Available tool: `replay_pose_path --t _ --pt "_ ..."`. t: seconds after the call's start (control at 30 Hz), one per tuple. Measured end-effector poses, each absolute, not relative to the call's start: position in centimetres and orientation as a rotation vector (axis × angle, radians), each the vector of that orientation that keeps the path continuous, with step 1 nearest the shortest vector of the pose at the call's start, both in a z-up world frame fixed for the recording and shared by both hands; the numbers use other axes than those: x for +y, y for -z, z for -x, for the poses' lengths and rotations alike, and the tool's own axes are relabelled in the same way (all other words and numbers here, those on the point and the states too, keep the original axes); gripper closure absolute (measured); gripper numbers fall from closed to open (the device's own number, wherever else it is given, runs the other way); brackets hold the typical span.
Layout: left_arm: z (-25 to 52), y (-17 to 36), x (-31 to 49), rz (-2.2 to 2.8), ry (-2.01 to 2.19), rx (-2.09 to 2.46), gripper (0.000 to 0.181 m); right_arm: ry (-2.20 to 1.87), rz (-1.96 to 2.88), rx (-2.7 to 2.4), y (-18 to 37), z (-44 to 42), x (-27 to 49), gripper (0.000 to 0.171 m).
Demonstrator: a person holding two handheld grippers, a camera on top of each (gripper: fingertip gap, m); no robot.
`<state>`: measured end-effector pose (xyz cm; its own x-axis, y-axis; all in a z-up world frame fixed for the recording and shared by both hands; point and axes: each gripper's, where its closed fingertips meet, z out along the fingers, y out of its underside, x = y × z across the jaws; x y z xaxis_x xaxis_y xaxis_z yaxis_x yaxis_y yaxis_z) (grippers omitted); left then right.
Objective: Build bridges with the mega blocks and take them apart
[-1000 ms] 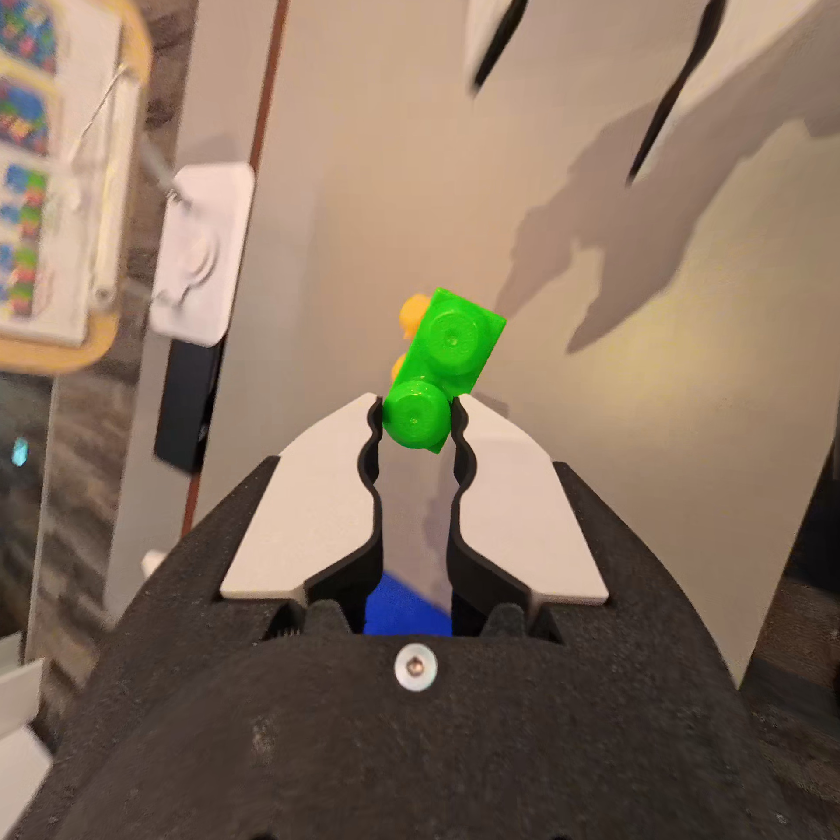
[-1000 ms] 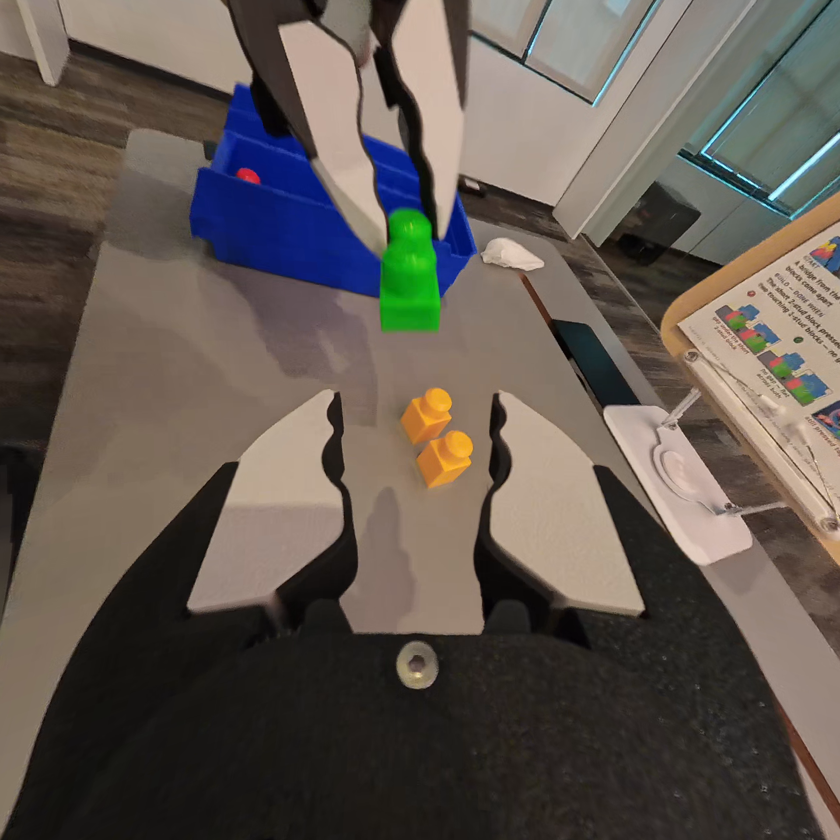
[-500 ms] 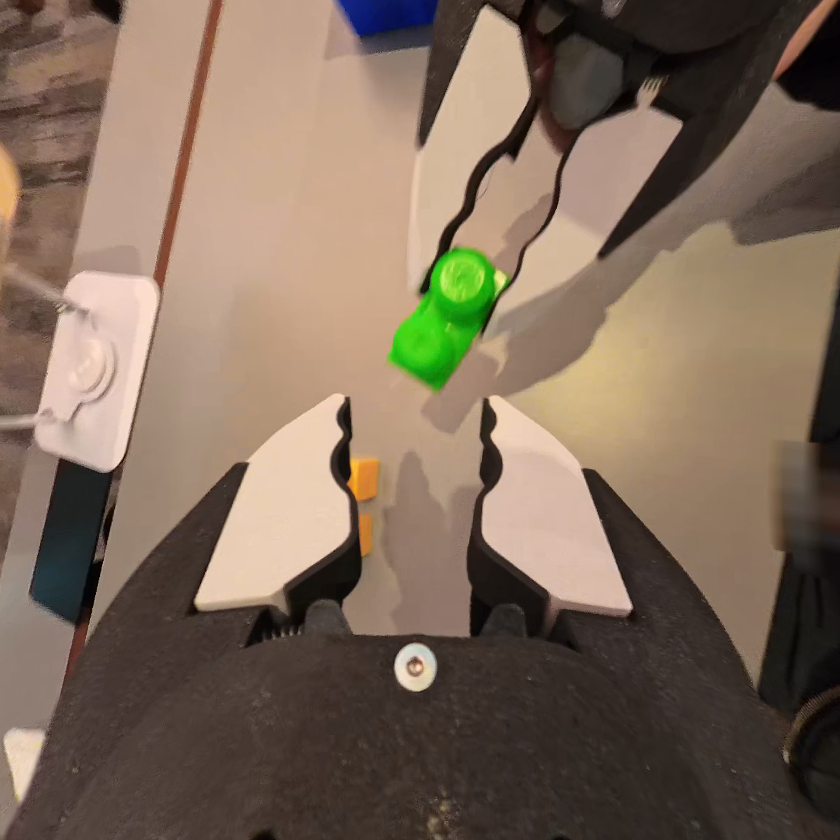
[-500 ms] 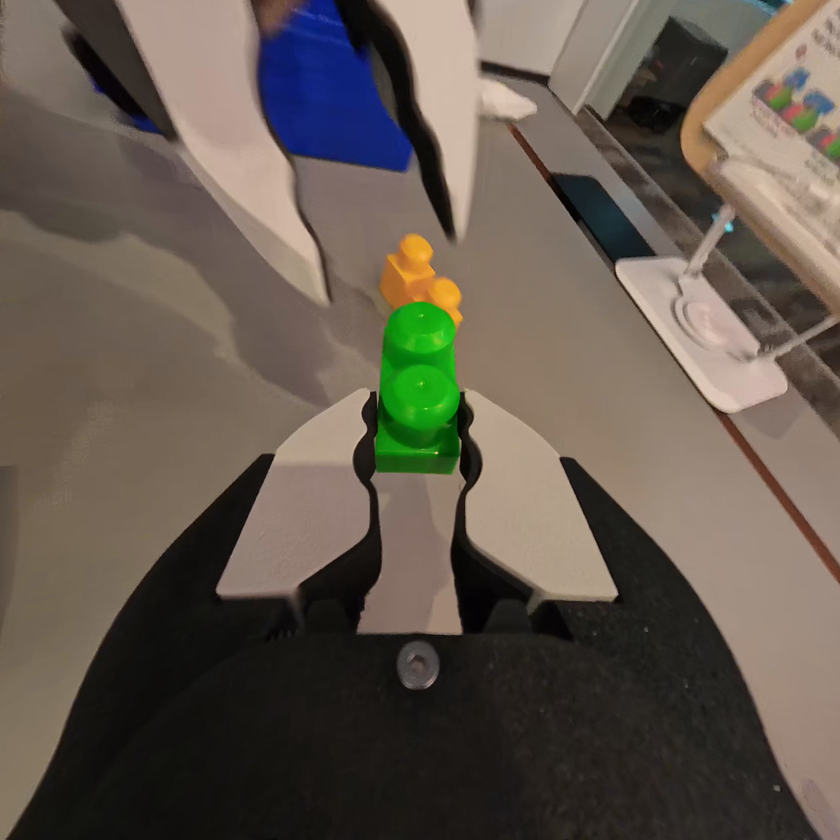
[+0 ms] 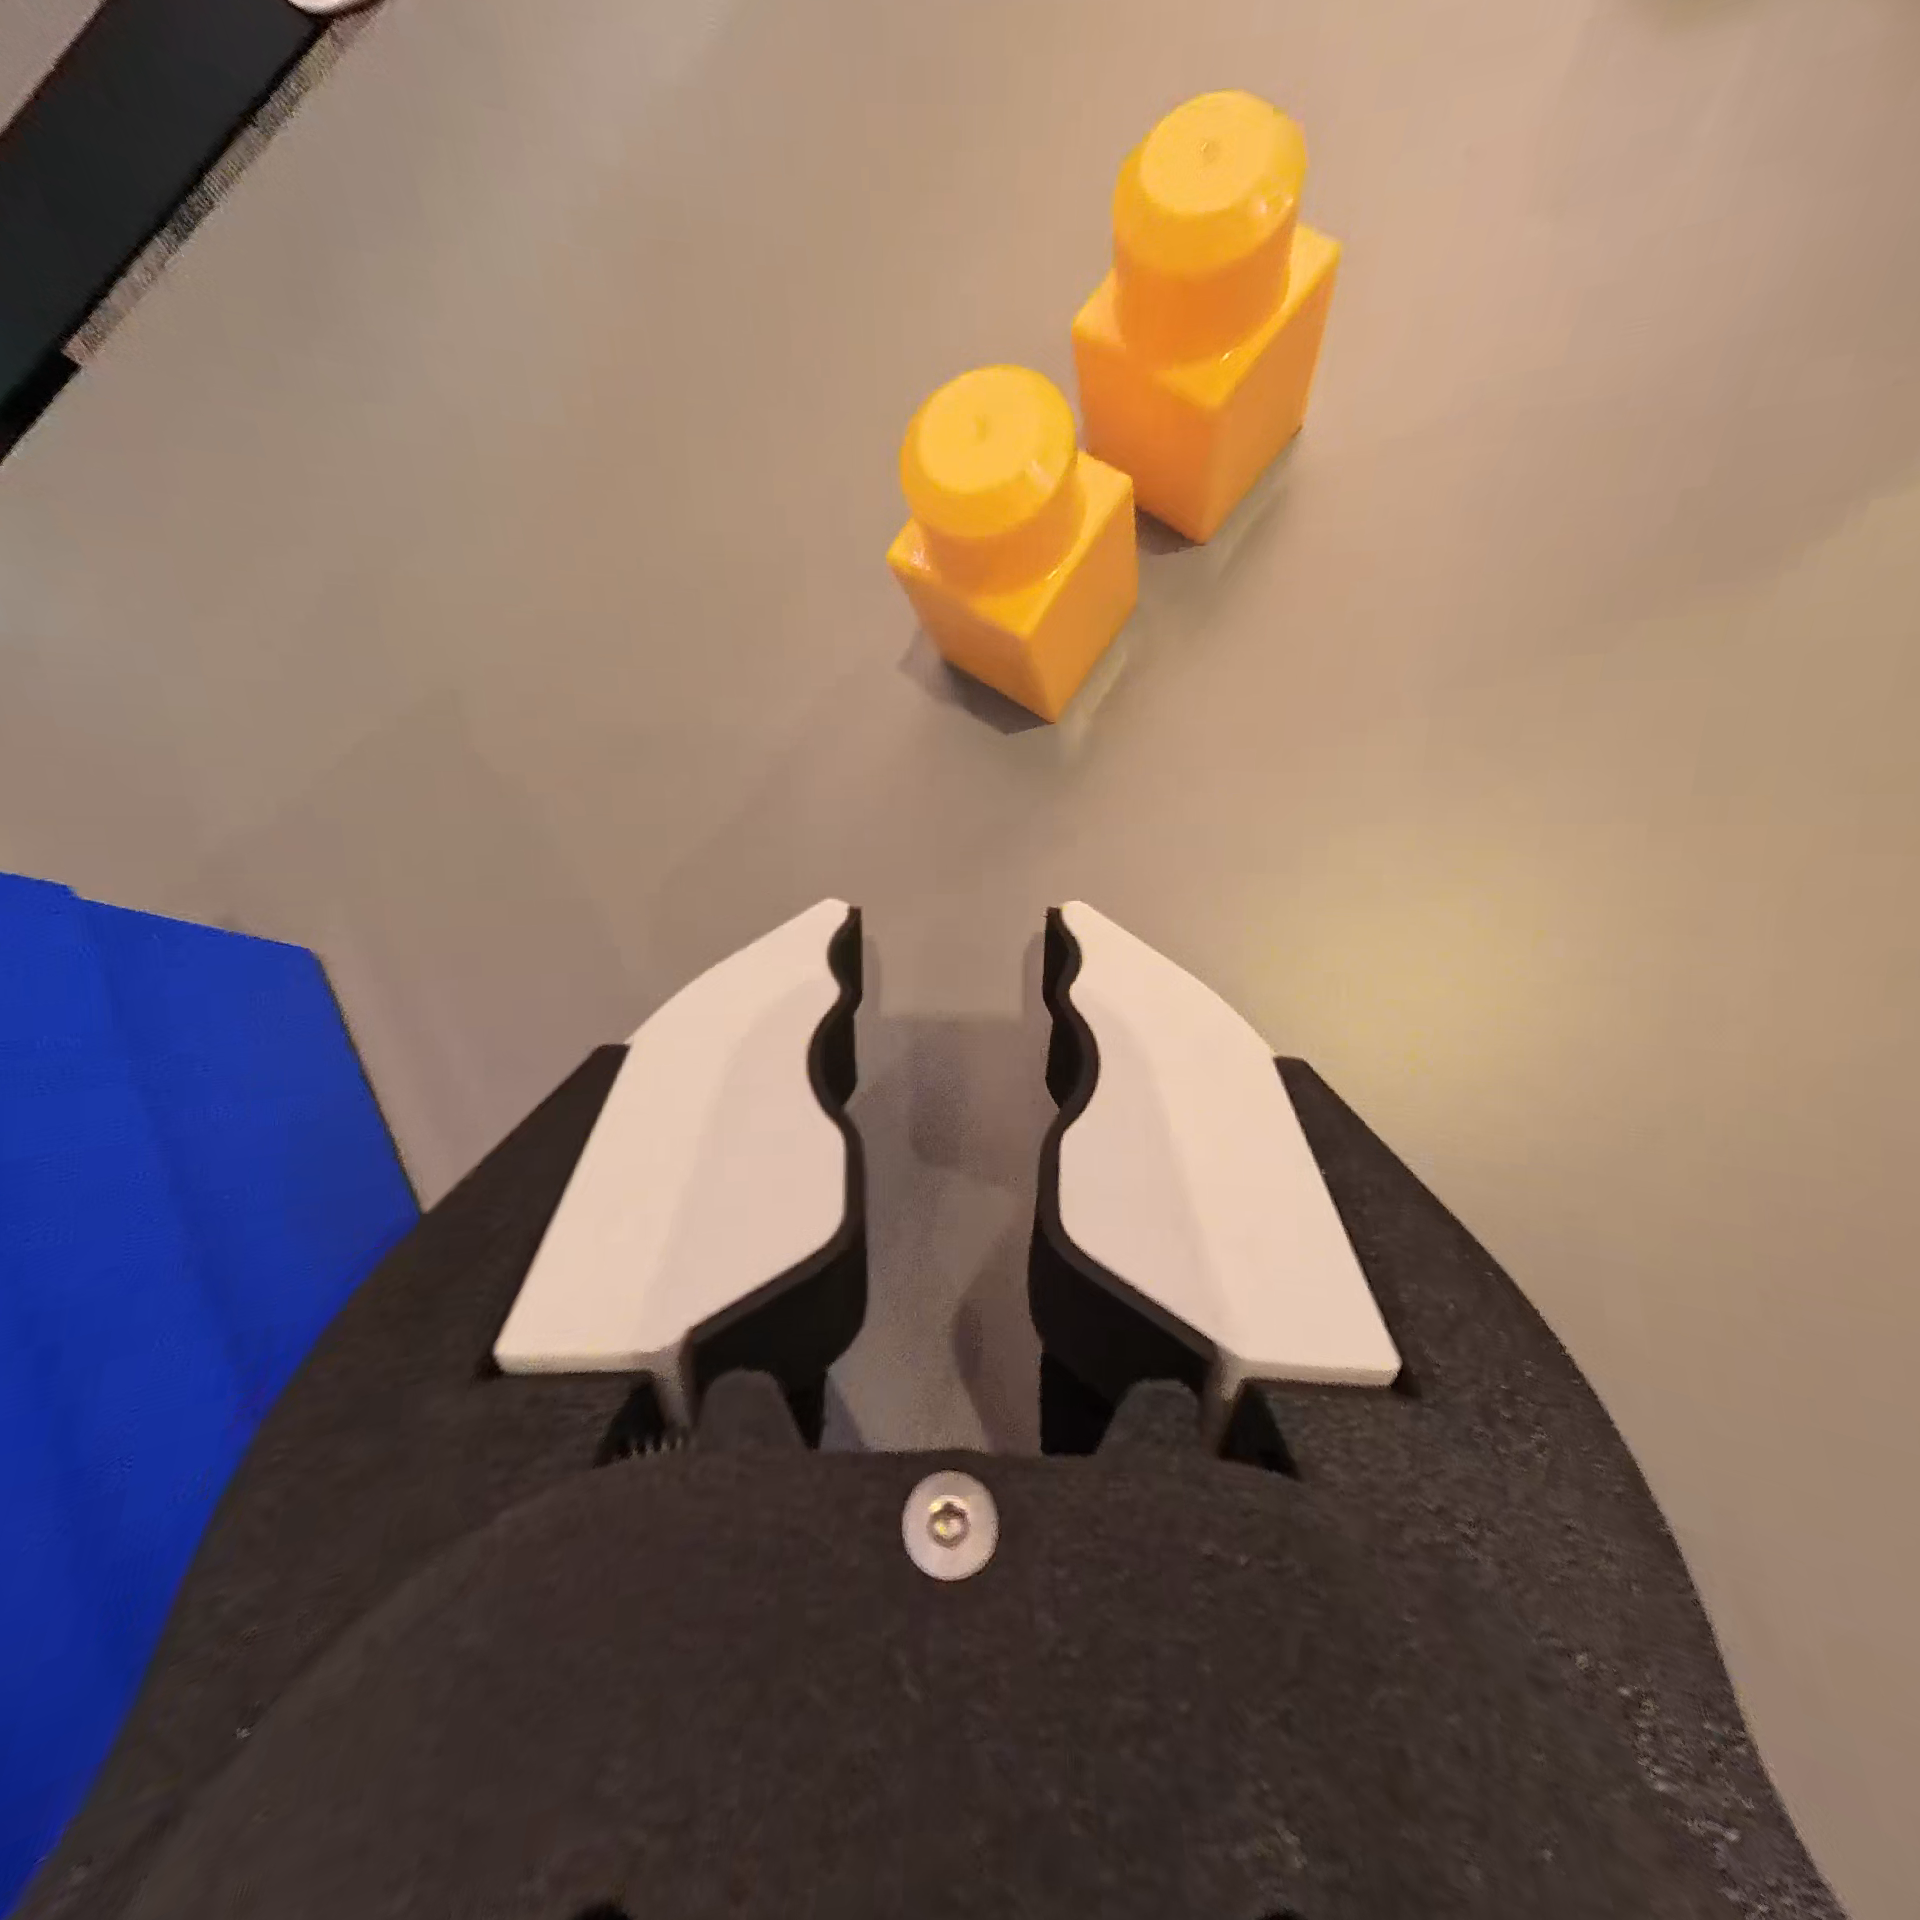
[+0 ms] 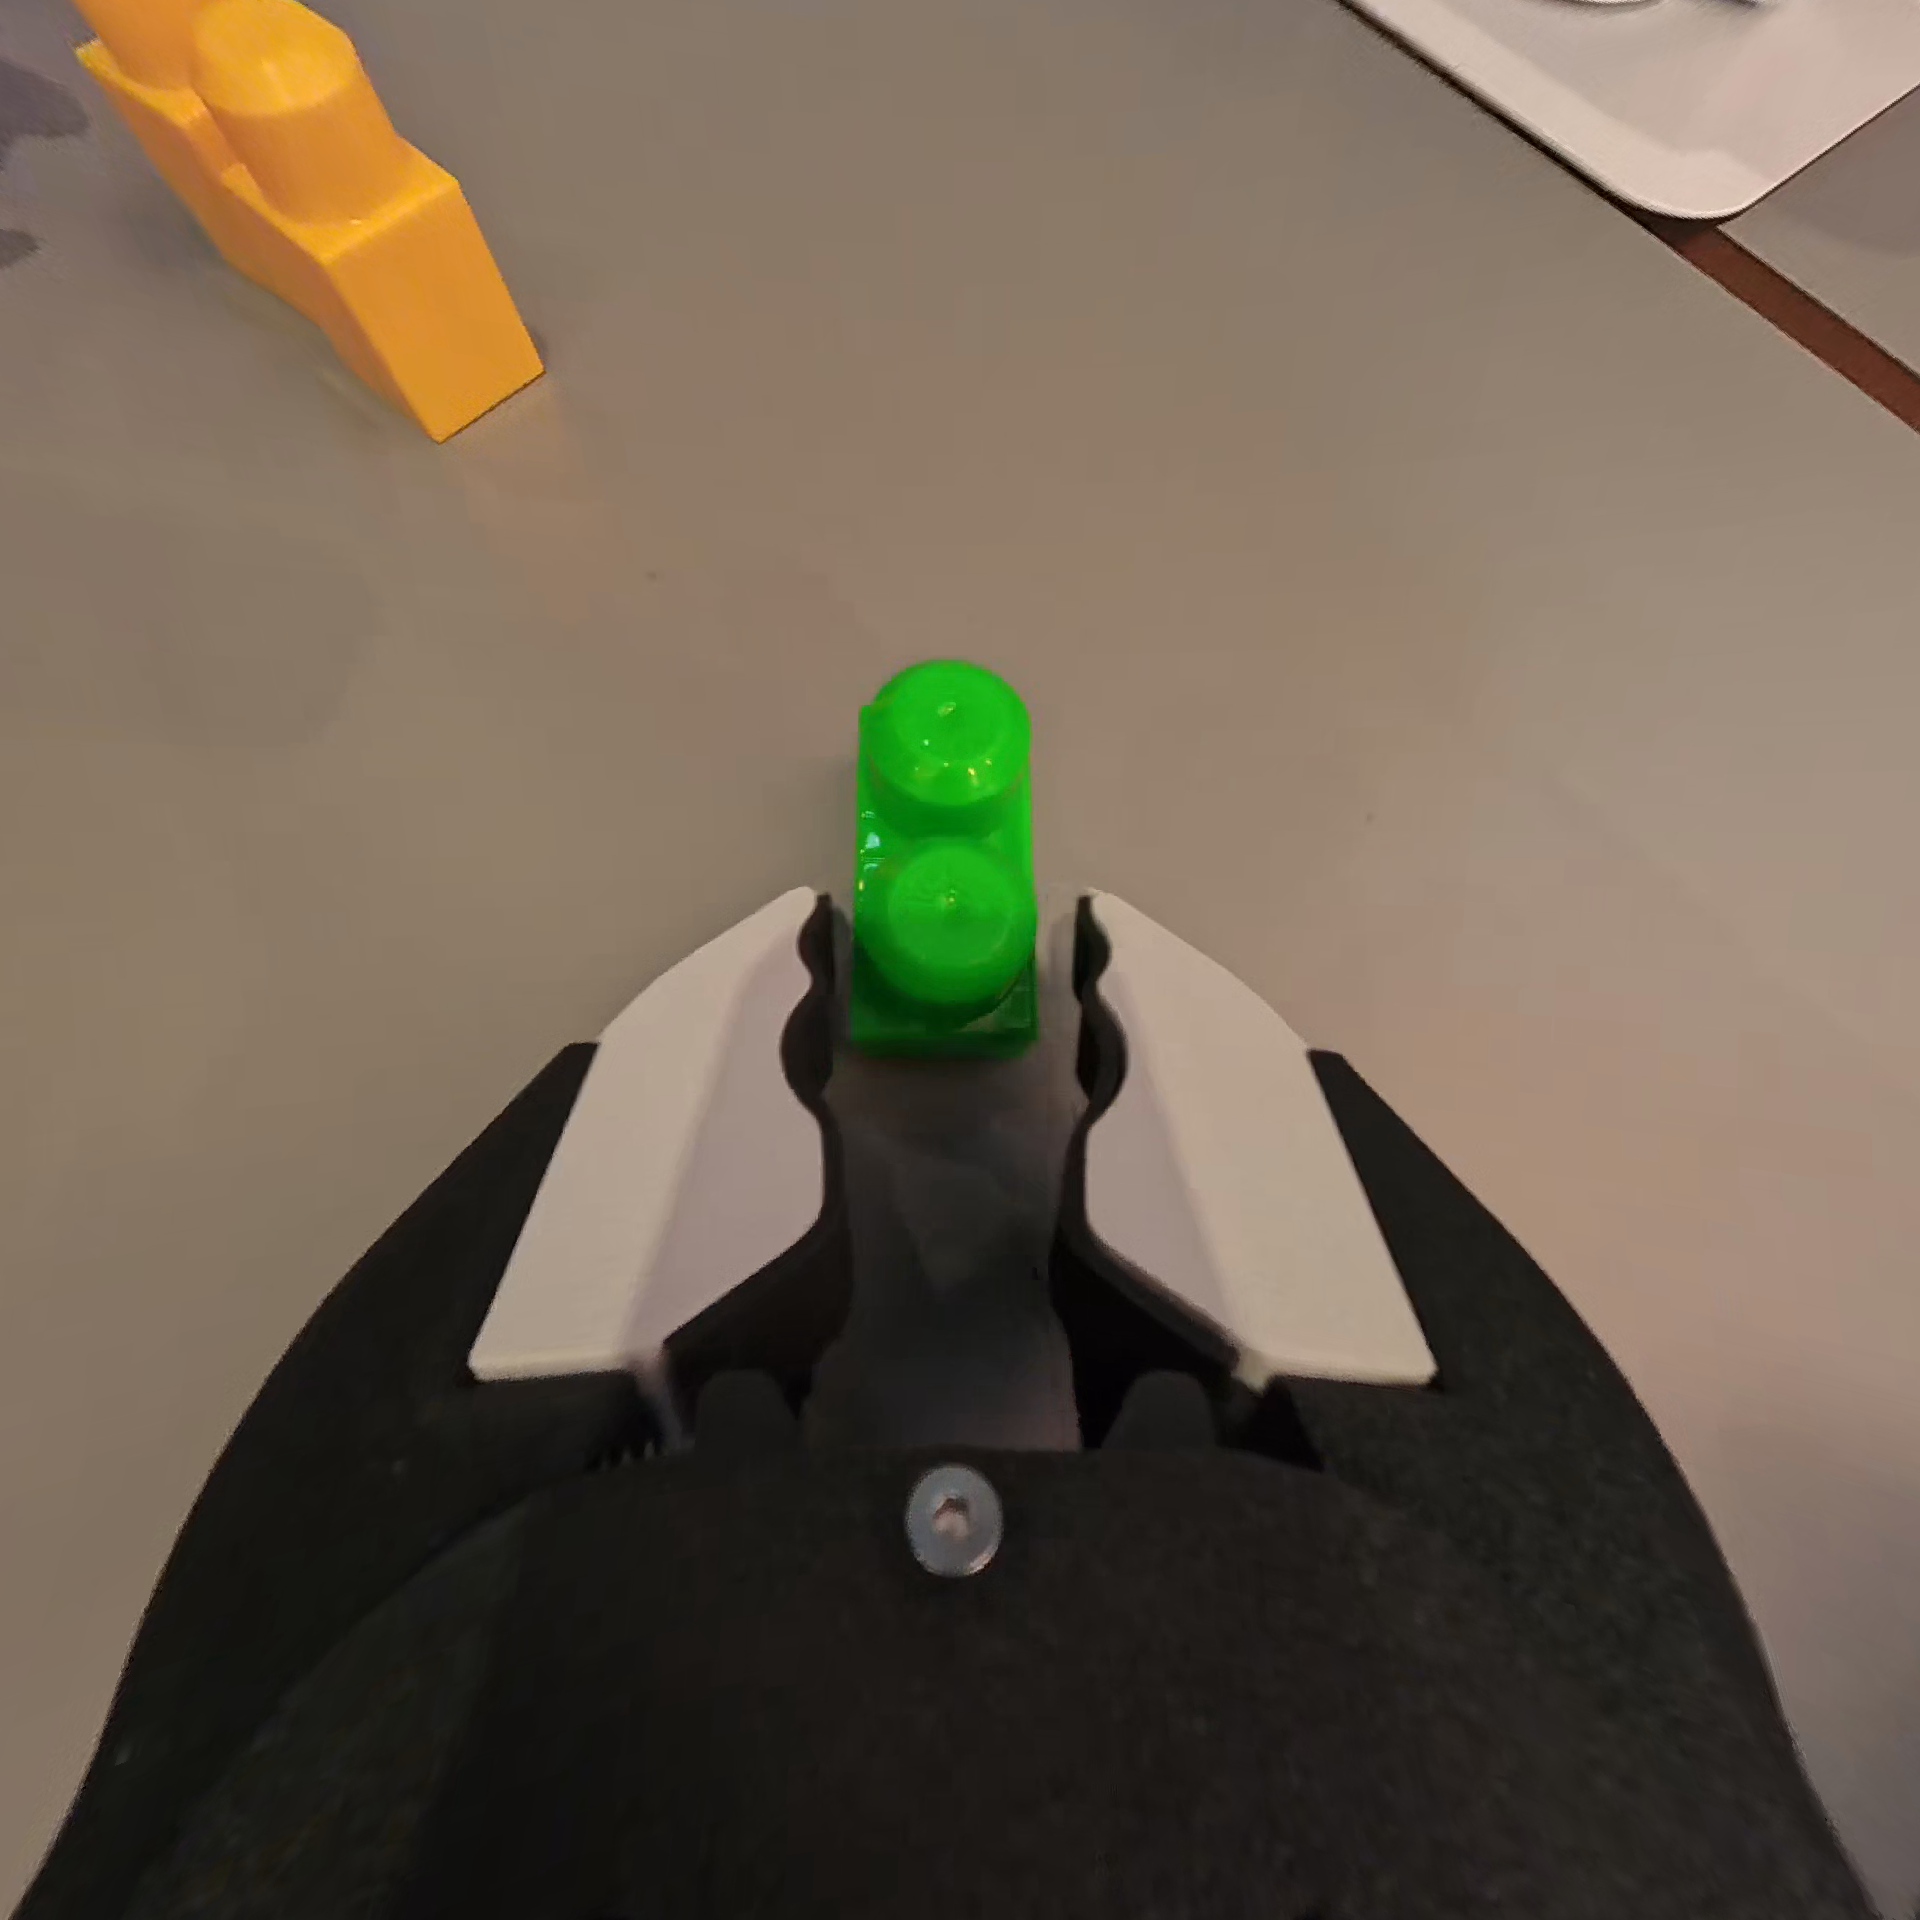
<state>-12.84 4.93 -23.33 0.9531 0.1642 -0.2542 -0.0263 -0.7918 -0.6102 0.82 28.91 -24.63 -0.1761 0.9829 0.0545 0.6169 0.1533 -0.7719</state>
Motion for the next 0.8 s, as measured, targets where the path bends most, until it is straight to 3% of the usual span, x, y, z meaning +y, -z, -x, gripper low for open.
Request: replay_pose_path --t 0.2,0.4,0.8 --pt "13.9 23.7 6.5 2.387 -0.378 -0.149 0.164 -1.037 1.296 -1.712 17.9 0.1 23.9 0.17" --pt "15.0 24.7 8.2 2.373 -0.311 -0.185 0.179 -0.937 1.48 -1.939 22.9 6.8 18.3 0.171" --pt "14.5 25.1 11.1 2.327 -0.083 -0.062 0.18 -0.967 1.606 -1.953 25.1 9.6 16.7 0.171"
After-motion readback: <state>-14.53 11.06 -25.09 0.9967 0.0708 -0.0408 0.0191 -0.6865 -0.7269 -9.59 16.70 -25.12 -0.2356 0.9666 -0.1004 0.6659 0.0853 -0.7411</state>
